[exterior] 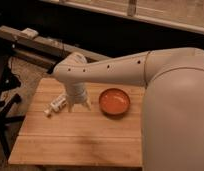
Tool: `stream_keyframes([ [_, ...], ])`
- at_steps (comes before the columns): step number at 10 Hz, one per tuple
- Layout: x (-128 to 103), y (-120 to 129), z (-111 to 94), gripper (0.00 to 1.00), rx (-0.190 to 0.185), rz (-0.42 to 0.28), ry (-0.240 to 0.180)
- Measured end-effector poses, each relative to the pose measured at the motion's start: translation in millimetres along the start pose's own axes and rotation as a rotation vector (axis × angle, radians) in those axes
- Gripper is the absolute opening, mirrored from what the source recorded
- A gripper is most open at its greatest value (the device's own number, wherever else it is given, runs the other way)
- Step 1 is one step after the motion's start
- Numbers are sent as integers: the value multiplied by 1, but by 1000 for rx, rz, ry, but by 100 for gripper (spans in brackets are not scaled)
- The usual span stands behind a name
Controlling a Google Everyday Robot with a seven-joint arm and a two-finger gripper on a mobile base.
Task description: Place the bottle in the ceramic bowl
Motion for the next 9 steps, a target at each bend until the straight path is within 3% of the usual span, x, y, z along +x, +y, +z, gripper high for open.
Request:
stream_keyframes([
  [7,0,0,0,65,1,0,-1],
  [9,-3,4,5,65,26,-9,1],
])
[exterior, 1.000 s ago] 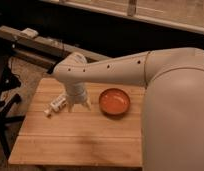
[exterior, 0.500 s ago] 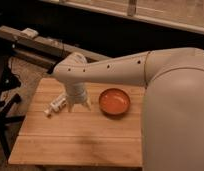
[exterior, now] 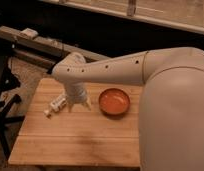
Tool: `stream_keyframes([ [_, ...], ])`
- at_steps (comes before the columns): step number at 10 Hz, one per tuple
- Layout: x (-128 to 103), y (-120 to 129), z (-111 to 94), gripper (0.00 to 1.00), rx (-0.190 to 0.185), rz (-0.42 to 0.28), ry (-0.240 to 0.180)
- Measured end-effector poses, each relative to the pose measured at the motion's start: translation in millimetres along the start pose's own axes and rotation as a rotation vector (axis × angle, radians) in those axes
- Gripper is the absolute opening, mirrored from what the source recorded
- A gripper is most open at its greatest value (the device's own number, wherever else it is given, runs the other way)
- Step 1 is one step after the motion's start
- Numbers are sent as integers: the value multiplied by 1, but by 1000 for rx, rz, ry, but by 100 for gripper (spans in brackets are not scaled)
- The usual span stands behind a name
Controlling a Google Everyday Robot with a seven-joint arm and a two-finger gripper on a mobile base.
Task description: Place the bottle in the ceramic bowl
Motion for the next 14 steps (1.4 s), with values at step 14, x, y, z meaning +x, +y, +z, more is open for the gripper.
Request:
stream_keyframes([
  [14,-159,122,90,65,47,82,-66],
])
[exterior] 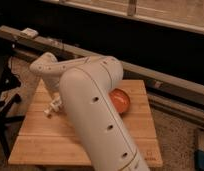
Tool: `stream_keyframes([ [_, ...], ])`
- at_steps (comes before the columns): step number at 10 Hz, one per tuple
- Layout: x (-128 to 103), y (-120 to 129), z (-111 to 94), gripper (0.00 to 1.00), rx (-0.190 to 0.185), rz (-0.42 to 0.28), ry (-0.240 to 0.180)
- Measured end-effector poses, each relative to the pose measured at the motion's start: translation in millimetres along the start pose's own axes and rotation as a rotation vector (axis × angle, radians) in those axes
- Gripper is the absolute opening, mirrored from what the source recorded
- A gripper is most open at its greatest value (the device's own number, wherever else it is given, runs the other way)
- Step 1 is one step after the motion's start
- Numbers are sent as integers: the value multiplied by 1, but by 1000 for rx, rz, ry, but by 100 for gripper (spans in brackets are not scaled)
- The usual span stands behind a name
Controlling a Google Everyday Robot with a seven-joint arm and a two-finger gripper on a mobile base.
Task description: Place the bottle in the ceramic bowl
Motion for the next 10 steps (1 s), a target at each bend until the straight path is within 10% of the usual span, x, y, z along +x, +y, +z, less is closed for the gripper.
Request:
stream_keyframes([
  [10,-4,14,36,65,20,43,47],
])
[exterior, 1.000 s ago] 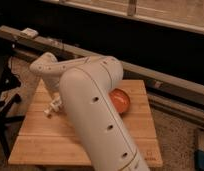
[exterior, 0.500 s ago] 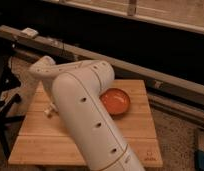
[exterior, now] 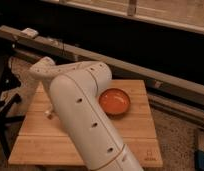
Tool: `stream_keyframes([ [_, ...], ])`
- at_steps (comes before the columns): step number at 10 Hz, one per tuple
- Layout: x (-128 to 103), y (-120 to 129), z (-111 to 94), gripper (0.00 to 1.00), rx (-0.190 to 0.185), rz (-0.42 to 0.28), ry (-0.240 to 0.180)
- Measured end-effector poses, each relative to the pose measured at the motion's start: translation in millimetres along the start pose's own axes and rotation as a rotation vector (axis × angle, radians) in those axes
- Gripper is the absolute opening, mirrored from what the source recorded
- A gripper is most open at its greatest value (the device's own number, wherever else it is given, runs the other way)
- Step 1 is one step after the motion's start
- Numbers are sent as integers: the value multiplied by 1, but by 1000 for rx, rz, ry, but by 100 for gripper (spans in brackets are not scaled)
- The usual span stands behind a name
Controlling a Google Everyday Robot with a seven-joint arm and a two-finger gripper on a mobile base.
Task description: Place the bottle in the ceramic bowl
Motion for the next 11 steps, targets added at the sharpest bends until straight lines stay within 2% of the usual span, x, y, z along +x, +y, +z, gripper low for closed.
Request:
stream_keyframes([
  [4,2,-17,5,65,-22,9,25],
  [9,5,-18,19,65,-42,3,59],
  [10,4,-19,22,64,-44,4,69],
  [11,4,-19,23,58,-47,3,78],
])
